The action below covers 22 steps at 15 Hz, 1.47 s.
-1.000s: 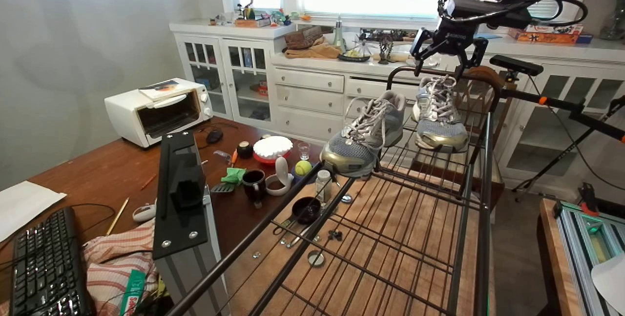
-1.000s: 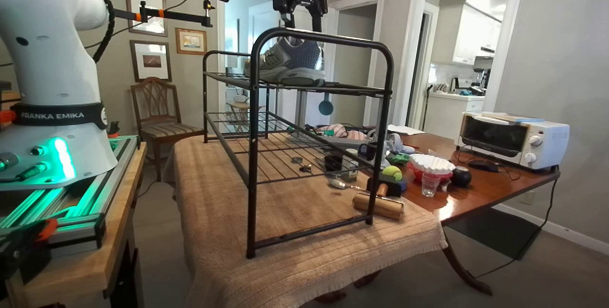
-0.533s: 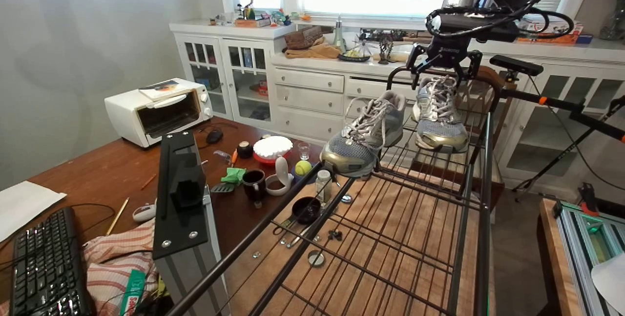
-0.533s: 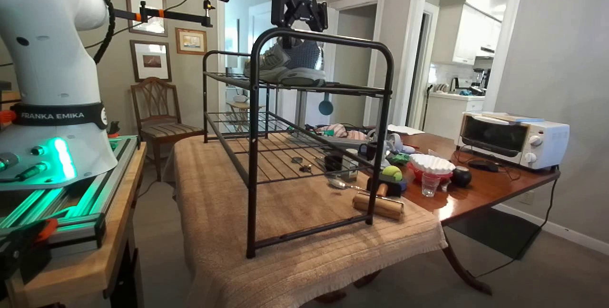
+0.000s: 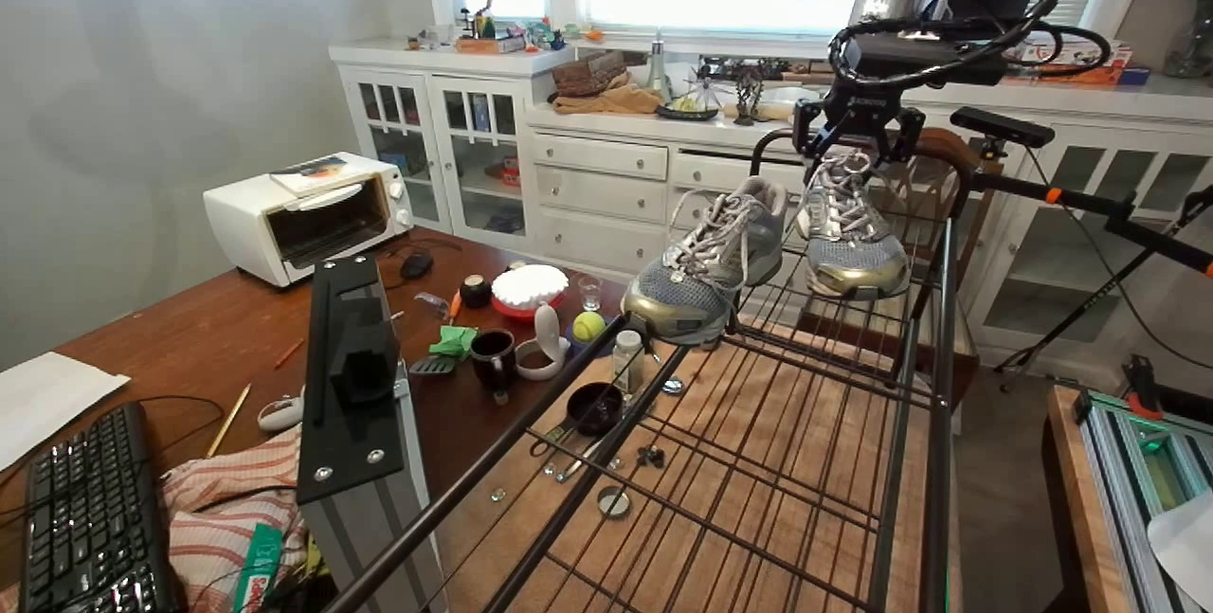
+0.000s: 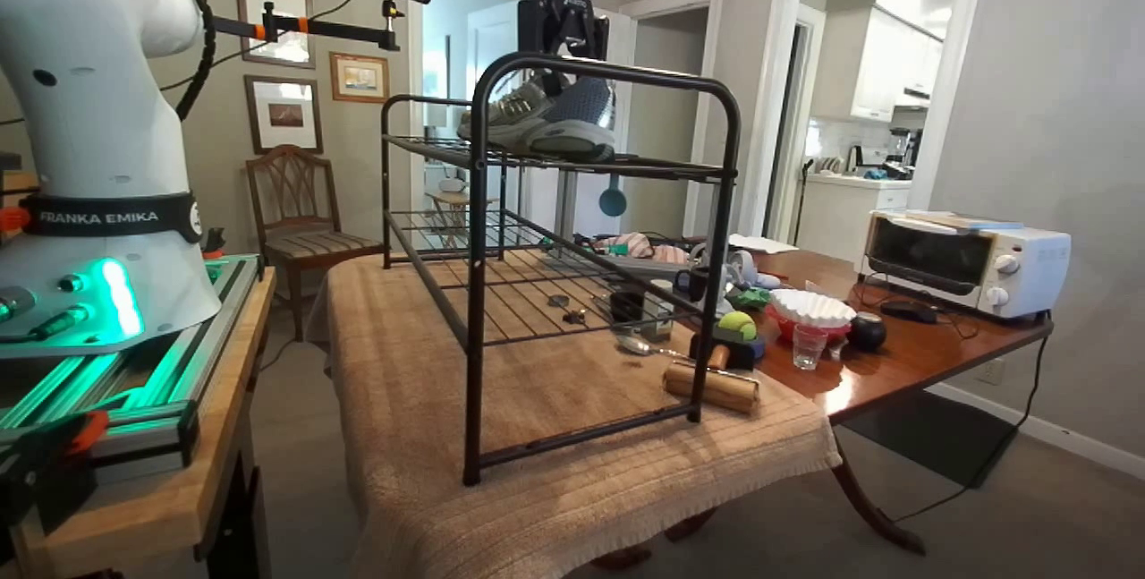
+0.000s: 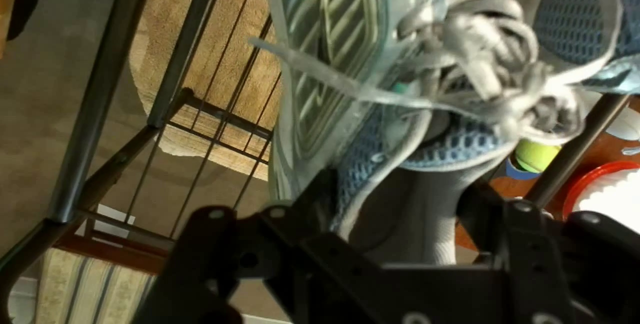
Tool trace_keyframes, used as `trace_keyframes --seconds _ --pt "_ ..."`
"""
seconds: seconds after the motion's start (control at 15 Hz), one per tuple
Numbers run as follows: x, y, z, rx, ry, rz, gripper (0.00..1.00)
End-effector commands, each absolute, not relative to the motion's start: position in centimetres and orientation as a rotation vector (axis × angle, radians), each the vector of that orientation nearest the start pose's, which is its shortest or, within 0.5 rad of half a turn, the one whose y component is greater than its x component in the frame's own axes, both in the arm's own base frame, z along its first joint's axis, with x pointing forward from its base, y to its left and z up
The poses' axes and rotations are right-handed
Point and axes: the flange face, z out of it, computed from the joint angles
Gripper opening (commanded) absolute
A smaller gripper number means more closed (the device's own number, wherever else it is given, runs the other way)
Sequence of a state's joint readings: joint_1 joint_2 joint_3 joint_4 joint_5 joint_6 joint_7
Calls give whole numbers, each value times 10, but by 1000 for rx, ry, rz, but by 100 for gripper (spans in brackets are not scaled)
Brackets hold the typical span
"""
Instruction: Move the shoe in the front to the right and turn it around facing away from the wall
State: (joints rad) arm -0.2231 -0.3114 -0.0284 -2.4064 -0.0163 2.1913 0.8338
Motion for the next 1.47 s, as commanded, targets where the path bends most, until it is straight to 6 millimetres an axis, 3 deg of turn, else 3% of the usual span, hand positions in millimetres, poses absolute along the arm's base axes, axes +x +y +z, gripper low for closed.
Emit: trace_keyframes --seconds 0.0,0.13,0.67,1.0,1.4 --pt "440 -107 443 -2786 1355 -160 33" --pt "438 -107 447 -2866 1197 -165 22" --pt "428 -112 466 -3031 550 -260 8" --pt "423 -119 479 -3044 267 -304 8" --pt "420 -126 474 -3050 14 -305 8"
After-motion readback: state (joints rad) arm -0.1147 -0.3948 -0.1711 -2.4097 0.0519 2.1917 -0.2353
